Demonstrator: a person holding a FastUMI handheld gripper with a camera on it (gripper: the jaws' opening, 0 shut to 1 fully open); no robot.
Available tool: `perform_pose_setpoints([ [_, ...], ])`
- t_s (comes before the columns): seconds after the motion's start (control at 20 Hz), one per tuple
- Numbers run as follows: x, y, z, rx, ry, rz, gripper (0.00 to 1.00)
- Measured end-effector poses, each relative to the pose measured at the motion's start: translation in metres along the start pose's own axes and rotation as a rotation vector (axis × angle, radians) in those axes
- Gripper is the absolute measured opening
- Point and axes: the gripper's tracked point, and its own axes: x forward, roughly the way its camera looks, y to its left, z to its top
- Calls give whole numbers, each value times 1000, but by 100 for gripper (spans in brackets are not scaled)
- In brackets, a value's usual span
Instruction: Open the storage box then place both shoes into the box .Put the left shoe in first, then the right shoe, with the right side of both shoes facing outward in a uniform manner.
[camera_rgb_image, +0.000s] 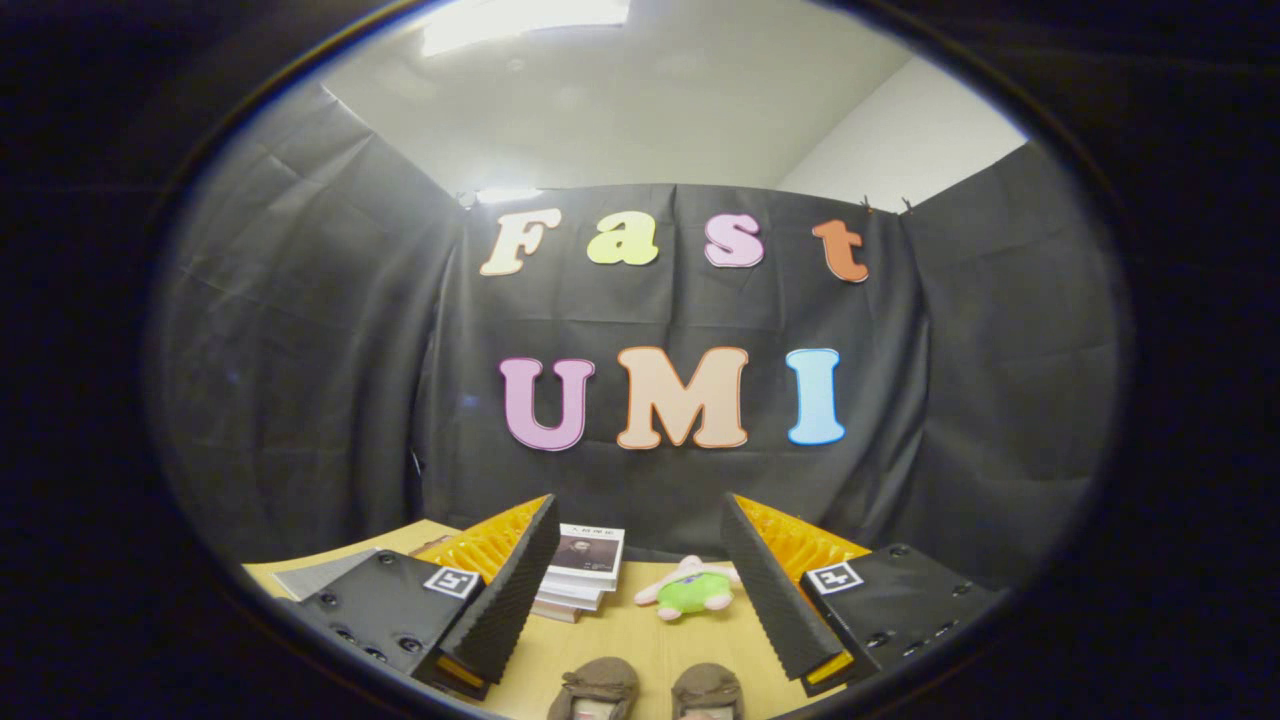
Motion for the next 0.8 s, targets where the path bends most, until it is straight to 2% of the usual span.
perform_pose_setpoints([
  [0.45, -2, -1, -5, -9, 10, 2, 100],
  [0.8, -3, 1, -17, 50, 44, 29, 100],
])
